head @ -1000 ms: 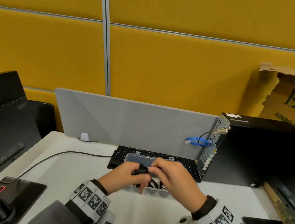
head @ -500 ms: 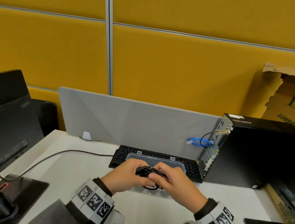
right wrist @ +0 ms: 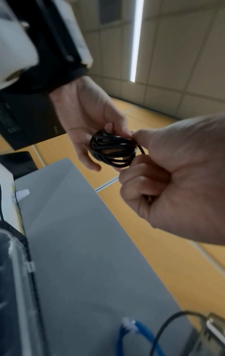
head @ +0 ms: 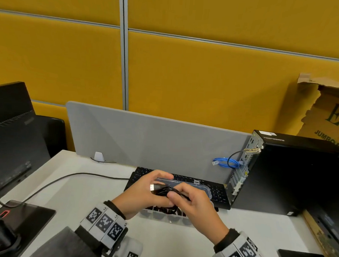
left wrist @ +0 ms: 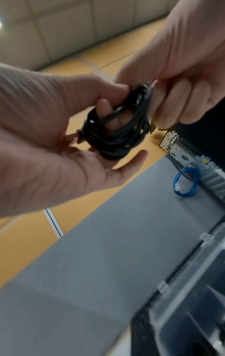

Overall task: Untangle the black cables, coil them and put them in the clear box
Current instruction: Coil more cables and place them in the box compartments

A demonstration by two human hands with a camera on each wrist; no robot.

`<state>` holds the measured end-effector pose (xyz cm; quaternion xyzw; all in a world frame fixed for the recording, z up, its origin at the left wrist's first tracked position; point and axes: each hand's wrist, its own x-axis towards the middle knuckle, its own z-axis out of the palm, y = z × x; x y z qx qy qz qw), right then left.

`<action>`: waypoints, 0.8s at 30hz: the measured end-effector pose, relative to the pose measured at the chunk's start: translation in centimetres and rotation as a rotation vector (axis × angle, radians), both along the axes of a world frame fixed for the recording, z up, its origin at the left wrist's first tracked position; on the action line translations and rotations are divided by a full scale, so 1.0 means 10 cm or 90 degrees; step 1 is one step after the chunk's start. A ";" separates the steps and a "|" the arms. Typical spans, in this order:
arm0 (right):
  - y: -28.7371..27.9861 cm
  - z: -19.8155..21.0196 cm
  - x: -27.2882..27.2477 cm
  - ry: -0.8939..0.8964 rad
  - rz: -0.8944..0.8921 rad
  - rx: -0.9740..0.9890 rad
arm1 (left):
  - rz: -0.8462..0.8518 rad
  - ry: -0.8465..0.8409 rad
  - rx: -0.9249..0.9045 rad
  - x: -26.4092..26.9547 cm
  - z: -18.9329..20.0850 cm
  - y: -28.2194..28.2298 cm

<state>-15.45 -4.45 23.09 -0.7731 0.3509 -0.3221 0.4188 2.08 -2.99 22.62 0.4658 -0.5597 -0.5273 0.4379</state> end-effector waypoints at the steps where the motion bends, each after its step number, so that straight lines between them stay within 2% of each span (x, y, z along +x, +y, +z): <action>1: 0.00 0.02 0.01 -0.040 -0.018 0.025 | 0.002 0.084 -0.002 -0.02 -0.02 0.01; 3: 0.01 0.06 0.03 -0.104 -0.058 0.080 | 0.002 0.244 -0.003 -0.10 -0.05 0.03; 5: 0.00 0.10 0.04 -0.127 -0.071 0.132 | 0.017 0.346 0.011 -0.17 -0.09 0.04; 8: -0.01 0.12 0.04 -0.092 -0.040 0.148 | 0.057 0.334 0.010 -0.23 -0.06 0.01; 10: -0.09 0.11 -0.02 -0.007 -0.048 0.060 | 0.089 0.276 -0.003 -0.22 -0.01 -0.02; 13: -0.29 0.06 -0.22 0.230 -0.123 -0.233 | 0.107 0.207 -0.027 -0.19 -0.02 -0.05; 14: -0.33 0.06 -0.26 0.277 -0.152 -0.302 | 0.105 0.203 -0.035 -0.20 -0.02 -0.05; 15: -0.35 0.06 -0.27 0.277 -0.181 -0.331 | 0.104 0.201 -0.039 -0.22 -0.02 -0.04; 17: -0.35 0.07 -0.23 0.177 -0.206 -0.278 | 0.110 0.192 -0.051 -0.27 0.02 -0.02; 21: -0.29 0.15 -0.09 -0.149 -0.186 0.033 | 0.113 0.234 -0.080 -0.35 0.09 0.00; 24: -0.24 0.19 0.02 -0.300 -0.157 0.230 | 0.113 0.295 -0.070 -0.36 0.10 0.00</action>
